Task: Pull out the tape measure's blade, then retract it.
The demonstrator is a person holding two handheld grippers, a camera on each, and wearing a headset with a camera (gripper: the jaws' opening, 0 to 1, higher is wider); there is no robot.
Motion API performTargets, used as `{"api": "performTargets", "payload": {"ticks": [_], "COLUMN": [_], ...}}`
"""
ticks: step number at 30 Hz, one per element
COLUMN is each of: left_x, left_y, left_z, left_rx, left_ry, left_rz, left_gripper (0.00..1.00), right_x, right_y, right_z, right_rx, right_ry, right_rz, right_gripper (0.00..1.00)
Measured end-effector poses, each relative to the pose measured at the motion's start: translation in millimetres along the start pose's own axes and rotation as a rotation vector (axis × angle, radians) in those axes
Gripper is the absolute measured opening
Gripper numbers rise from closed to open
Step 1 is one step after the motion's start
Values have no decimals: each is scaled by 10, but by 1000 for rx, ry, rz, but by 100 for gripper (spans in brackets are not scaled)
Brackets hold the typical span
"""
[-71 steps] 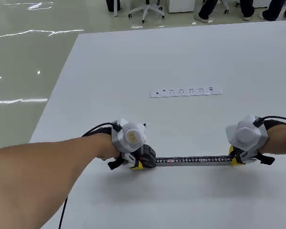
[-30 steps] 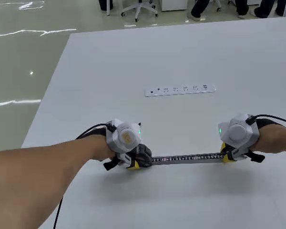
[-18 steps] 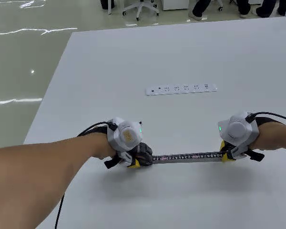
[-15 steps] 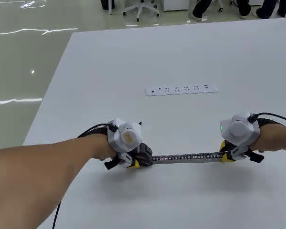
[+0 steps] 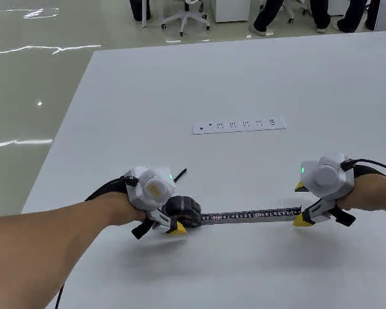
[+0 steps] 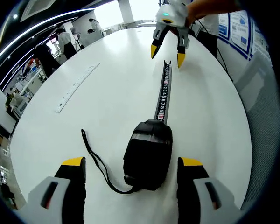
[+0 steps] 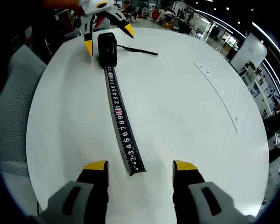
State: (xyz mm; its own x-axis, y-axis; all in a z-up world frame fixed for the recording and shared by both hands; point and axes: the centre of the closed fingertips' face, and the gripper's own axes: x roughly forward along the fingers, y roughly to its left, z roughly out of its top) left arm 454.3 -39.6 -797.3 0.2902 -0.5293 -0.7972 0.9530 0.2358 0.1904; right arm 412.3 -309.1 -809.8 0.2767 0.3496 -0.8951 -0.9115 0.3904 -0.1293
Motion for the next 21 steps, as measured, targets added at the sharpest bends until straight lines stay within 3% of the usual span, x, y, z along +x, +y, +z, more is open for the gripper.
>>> {"api": "performTargets", "payload": {"ticks": [5, 8, 11, 14, 16, 18, 19, 21], "left_x": [-68, -85, -110, -150, -207, -273, -325, -446], "left_y": [-51, -82, -137, -180, -196, -209, -205, -156], "left_z": [-77, -78, -74, -90, -77, -91, -100, -154], "left_rx": [-51, -96, -141, -195, -267, -339, -378, -386], "left_ry": [-2, -18, -46, -72, -121, -164, -200, -234], "left_rz": [6, 8, 12, 26, 43, 57, 72, 129], "left_gripper": [84, 93, 97, 99, 99, 99, 99, 99], "right_x": [-26, -33, -64, -71, -109, -157, -190, -261], "right_y": [56, 52, 122, 115, 76, 87, 97, 118], "right_z": [7, 10, 15, 18, 28, 15, 41, 23], "right_rx": [37, 80, 116, 180, 232, 281, 297, 321], "right_ry": [-16, -35, -45, -81, -118, -133, -166, -187], "right_rz": [-12, -25, -9, -38, -89, -112, -118, -131], "right_gripper": [67, 81, 83, 91, 97, 100, 100, 100]}}
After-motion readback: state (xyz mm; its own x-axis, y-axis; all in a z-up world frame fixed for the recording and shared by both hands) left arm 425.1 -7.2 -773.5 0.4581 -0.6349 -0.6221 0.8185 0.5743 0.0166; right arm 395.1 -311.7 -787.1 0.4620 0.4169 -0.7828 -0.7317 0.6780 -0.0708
